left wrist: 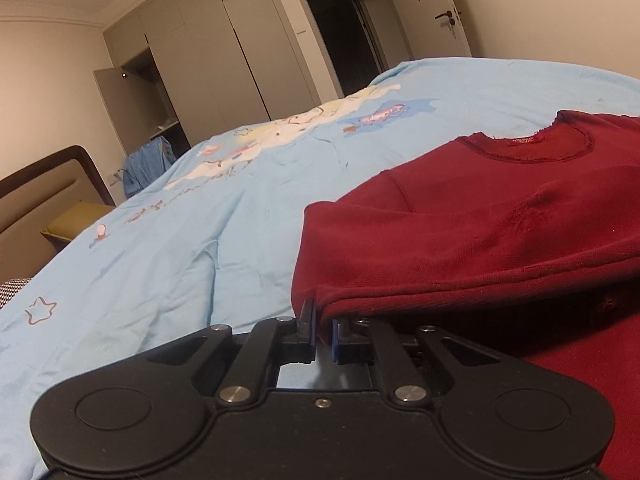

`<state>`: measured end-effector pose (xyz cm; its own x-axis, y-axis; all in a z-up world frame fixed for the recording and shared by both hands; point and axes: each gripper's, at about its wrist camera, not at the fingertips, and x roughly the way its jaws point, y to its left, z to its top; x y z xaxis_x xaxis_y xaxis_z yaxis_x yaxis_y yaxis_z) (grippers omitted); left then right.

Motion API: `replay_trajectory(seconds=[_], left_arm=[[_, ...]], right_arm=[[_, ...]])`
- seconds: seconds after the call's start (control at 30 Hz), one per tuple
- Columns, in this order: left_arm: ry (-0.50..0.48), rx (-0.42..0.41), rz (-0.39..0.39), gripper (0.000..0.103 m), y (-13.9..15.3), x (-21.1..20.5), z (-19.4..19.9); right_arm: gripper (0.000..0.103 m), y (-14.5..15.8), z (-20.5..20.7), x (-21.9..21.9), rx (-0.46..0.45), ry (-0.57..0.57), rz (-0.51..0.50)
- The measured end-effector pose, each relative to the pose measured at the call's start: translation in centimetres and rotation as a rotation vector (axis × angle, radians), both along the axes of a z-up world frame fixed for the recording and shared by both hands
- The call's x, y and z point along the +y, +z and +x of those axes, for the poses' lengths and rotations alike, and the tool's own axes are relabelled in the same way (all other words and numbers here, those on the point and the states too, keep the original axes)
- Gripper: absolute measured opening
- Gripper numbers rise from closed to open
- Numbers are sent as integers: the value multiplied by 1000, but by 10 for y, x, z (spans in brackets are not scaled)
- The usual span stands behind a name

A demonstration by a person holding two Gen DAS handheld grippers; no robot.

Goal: Fold small clothes

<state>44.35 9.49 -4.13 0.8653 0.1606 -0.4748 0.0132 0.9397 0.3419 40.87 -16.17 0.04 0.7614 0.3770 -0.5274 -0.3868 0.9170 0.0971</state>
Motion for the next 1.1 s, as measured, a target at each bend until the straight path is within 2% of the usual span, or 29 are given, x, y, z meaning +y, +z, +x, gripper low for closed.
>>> replay_trajectory(seconds=[0.07, 0.13, 0.17, 0.2, 0.23, 0.3, 0.37, 0.43, 0.6, 0.73, 0.8, 0.87, 0.93, 0.97, 1.03, 1.1], left_arm=[[4, 11, -27, 19, 3, 4, -2], [25, 32, -68, 32, 7, 9, -6], [35, 36, -97, 47, 10, 12, -11], [44, 34, -126, 59, 12, 15, -17], [55, 27, -154, 61, 15, 18, -26], [57, 26, -195, 72, 19, 22, -44], [68, 29, -235, 79, 22, 27, -66], [75, 40, -295, 84, 25, 31, -89], [51, 78, -410, 96, 27, 32, -146], [14, 115, -452, 98, 23, 25, -183], [-14, 139, -459, 94, 19, 19, -197], [-44, 163, -452, 87, 15, 14, -207], [-65, 197, -457, 75, 9, 10, -215], [-72, 208, -464, 68, 7, 9, -218], [-79, 215, -460, 66, 5, 6, -223], [-77, 225, -461, 66, 5, 5, -224]], right_arm=[[11, 1, -3, -3, -2, -3, 14], [18, 5, -7, -8, -4, -1, 32], [20, 6, -9, -10, -6, 6, 38], [29, 8, -13, -13, -11, 14, 41], [43, 9, -18, -15, -17, 21, 38], [56, 12, -31, -21, -31, 39, 26], [68, 14, -48, -27, -38, 56, 12], [85, 14, -67, -33, -43, 65, 1], [98, 11, -116, -51, -35, 46, -11], [99, 7, -152, -63, -6, 9, 8], [98, 4, -169, -68, 13, -5, 22], [92, 0, -183, -71, 35, -13, 37], [77, -5, -196, -71, 62, -23, 42], [72, -8, -202, -71, 76, -28, 46], [60, -14, -212, -71, 111, -34, 57], [58, -20, -219, -71, 133, -37, 71]])
